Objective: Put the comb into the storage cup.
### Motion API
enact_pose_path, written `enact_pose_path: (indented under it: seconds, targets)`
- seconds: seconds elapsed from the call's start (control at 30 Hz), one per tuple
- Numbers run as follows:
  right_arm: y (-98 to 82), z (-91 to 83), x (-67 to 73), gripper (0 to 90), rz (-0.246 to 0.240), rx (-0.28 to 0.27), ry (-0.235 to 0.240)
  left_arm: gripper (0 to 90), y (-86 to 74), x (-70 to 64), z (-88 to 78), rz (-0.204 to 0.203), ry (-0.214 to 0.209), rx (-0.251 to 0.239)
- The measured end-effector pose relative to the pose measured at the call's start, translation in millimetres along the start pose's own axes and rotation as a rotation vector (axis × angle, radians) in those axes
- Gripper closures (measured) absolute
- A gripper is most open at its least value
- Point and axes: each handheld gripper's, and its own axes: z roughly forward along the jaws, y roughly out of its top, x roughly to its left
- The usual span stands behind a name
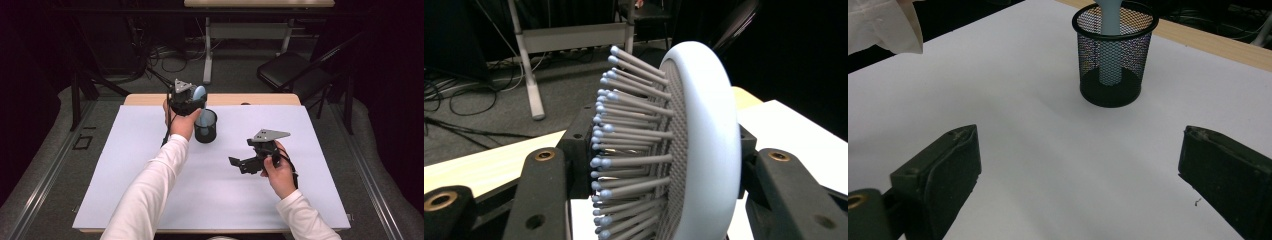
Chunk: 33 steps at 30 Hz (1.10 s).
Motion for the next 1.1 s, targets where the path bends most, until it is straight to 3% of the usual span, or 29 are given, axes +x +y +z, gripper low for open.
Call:
enact_pose_path:
  seconds: [0.27, 0.53, 1.1]
  targets:
    - [-0.1, 0.4, -0.1, 3.4, 0.001, 0.002, 0.002, 46.8, -1.3, -1.2, 1.0, -0.006, -0.006, -0.009]
    - [-0.1, 0.5, -0.2, 3.5, 0.001, 0.001, 0.002, 46.1, -0.4, 2.5, -0.5, -0.045, 0.006, 0.001]
    - [-0.5, 1.0, -0.1, 3.5, 0.001, 0.004, 0.003, 45.9, -0.1, 2.4, -0.2, -0.035, 0.005, 0.000]
